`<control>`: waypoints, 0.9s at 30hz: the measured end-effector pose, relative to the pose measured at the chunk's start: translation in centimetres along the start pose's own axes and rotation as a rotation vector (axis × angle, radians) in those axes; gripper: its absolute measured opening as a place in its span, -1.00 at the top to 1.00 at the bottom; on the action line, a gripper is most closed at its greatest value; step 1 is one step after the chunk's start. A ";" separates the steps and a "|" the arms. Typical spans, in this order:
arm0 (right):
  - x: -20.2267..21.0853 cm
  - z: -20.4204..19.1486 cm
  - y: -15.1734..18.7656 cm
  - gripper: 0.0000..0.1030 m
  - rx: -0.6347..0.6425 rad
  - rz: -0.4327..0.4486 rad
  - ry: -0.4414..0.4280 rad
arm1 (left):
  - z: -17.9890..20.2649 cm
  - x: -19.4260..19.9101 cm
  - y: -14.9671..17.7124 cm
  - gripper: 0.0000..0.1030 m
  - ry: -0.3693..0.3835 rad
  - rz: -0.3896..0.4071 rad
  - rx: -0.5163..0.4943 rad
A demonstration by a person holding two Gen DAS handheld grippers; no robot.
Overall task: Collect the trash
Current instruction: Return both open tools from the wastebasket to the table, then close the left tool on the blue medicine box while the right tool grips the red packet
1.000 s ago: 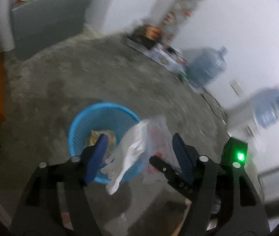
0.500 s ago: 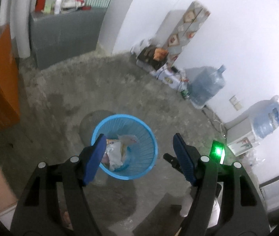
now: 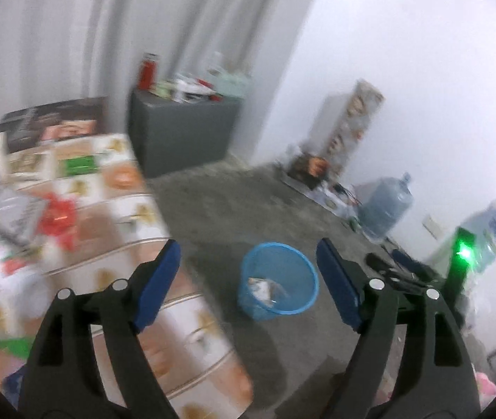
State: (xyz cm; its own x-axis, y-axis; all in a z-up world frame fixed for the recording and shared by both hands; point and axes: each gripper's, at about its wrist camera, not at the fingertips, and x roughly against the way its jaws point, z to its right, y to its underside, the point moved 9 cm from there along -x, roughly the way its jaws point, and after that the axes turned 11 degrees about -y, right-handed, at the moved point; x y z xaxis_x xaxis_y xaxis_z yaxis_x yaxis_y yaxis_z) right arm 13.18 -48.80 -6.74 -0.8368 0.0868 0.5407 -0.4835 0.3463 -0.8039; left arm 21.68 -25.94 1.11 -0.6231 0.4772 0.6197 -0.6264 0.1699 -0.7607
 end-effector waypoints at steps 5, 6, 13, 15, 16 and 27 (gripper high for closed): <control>2.1 -8.3 -1.3 -0.87 0.100 0.017 -0.112 | -8.3 7.1 0.7 -0.55 -0.077 0.072 0.117; 2.3 -9.9 -1.6 -0.87 0.112 0.013 -0.138 | -10.2 8.7 1.0 -0.55 -0.095 0.090 0.141; 4.0 -20.4 -2.9 -0.87 0.187 -0.008 -0.341 | -23.1 18.1 4.2 -0.56 -0.273 0.198 0.276; 3.8 -22.4 -3.1 -0.87 0.208 -0.023 -0.377 | -25.9 19.8 5.3 -0.56 -0.304 0.208 0.313; 3.5 -23.5 -3.1 -0.87 0.220 -0.035 -0.394 | -27.5 20.8 6.0 -0.56 -0.315 0.220 0.345; -5.8 -31.7 -3.2 -0.87 0.101 -0.255 -0.566 | -36.2 21.9 9.5 -0.56 -0.358 0.193 0.473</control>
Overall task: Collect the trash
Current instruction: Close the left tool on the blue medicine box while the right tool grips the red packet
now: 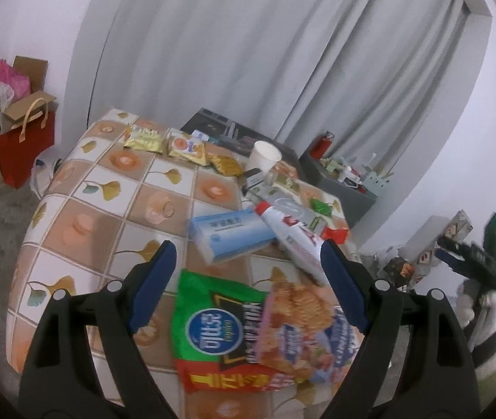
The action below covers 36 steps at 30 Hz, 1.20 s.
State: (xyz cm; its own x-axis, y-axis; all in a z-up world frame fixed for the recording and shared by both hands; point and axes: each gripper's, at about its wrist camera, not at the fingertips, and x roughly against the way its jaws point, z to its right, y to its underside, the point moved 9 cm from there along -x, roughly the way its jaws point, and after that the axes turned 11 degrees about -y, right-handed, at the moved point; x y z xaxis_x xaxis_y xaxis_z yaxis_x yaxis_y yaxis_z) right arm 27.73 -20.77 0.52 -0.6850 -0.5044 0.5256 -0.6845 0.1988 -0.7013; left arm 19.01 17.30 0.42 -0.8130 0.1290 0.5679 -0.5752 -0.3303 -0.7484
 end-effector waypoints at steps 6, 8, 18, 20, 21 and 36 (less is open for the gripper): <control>-7.3 2.0 -0.1 -0.77 -0.172 -0.093 -0.054 | 0.1 -2.9 0.3 -0.62 0.070 -0.085 -0.103; -9.6 2.6 0.2 -0.77 -0.213 -0.129 -0.067 | 0.7 -4.4 0.4 -0.62 0.082 -0.115 -0.183; -16.3 5.0 1.2 -0.77 -0.258 -0.276 -0.051 | 3.6 -14.2 1.0 -0.62 0.109 -0.277 -0.545; -17.0 5.6 1.3 -0.77 -0.263 -0.299 -0.046 | 3.9 -15.6 1.0 -0.62 0.123 -0.295 -0.598; -17.2 5.8 1.3 -0.77 -0.265 -0.305 -0.044 | 4.1 -16.5 1.0 -0.62 0.118 -0.309 -0.638; -20.0 8.4 1.6 -0.77 -0.362 -0.335 -0.075 | 4.7 -22.8 3.3 -0.66 0.156 -0.468 -0.782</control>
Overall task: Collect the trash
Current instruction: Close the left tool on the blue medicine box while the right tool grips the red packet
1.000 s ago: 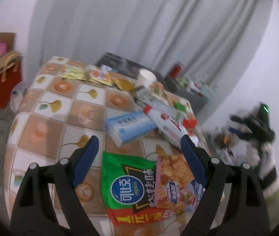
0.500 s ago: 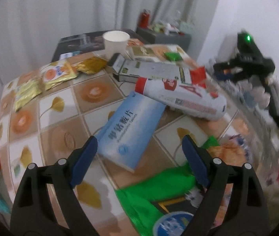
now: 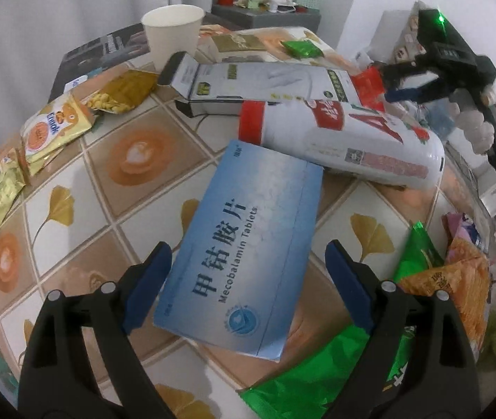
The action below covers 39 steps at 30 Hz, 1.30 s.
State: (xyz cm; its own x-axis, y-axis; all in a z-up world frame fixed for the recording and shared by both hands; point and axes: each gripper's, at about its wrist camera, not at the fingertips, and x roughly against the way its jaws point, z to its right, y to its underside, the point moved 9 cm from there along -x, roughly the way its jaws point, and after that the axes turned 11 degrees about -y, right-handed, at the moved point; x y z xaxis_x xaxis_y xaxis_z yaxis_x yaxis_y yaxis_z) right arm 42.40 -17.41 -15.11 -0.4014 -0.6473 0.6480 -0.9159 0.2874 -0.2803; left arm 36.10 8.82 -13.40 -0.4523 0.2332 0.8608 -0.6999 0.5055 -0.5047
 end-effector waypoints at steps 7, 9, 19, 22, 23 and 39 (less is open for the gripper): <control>-0.6 0.8 -0.4 -0.39 -0.028 0.020 0.006 | 0.5 -1.3 0.1 -0.65 -0.097 -0.030 -0.080; -0.9 1.1 -0.5 -0.26 -0.038 0.030 0.013 | 0.4 -1.4 -0.1 -0.63 -0.107 -0.025 -0.061; 0.0 2.2 -0.4 0.78 -0.091 0.085 -0.038 | 0.4 -0.7 -0.2 -0.47 -0.091 0.006 0.030; 1.4 2.5 -0.1 0.82 -0.092 0.126 -0.031 | 0.5 0.1 -0.2 -0.45 -0.101 0.023 0.053; 1.9 2.6 0.1 0.84 -0.091 0.139 -0.025 | 0.5 0.4 -0.1 -0.44 -0.104 0.028 0.062; 10.6 3.5 3.9 0.88 -0.157 0.320 -0.073 | -2.1 6.9 1.2 -0.41 -0.212 0.092 0.342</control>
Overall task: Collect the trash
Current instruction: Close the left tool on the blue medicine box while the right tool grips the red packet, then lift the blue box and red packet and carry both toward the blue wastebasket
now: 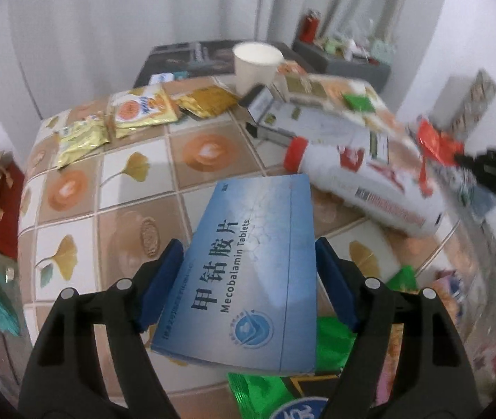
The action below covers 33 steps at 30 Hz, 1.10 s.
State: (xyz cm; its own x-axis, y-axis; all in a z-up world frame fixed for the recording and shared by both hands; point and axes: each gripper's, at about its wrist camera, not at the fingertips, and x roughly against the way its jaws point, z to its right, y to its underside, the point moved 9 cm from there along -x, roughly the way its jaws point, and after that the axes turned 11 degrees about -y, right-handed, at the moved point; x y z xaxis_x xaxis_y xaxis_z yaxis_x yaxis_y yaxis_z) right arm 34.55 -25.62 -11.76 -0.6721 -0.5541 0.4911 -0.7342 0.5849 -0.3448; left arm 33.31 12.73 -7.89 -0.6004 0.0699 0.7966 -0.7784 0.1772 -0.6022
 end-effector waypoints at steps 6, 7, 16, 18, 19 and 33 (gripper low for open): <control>3.2 -1.1 0.9 0.89 -0.012 0.042 -0.057 | -1.2 4.5 -0.8 -0.40 -0.028 0.092 0.063; 3.9 -1.5 1.0 0.89 -0.014 0.053 -0.079 | -1.4 5.4 -0.9 -0.40 -0.033 0.109 0.078; 10.5 -3.3 1.8 0.89 0.005 0.144 -0.170 | 0.4 13.1 -1.6 -0.40 -0.015 0.234 0.124; 12.3 -3.2 2.1 0.89 0.009 0.171 -0.186 | 1.4 14.5 -1.6 -0.40 0.004 0.253 0.126; 13.0 -3.1 2.3 0.89 0.007 0.183 -0.190 | 2.0 15.1 -1.6 -0.40 0.013 0.259 0.128; 24.4 5.1 6.2 0.89 -0.087 0.331 -0.162 | 16.1 14.3 -0.9 0.09 0.161 0.240 0.049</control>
State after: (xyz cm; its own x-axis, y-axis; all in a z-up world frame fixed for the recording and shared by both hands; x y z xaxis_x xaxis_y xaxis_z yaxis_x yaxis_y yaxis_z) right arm 13.08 -38.54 -6.00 -0.8830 -0.4094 0.2294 -0.4688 0.7921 -0.3909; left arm 22.51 -2.19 3.19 -0.7349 0.2595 0.6266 -0.6277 0.0895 -0.7733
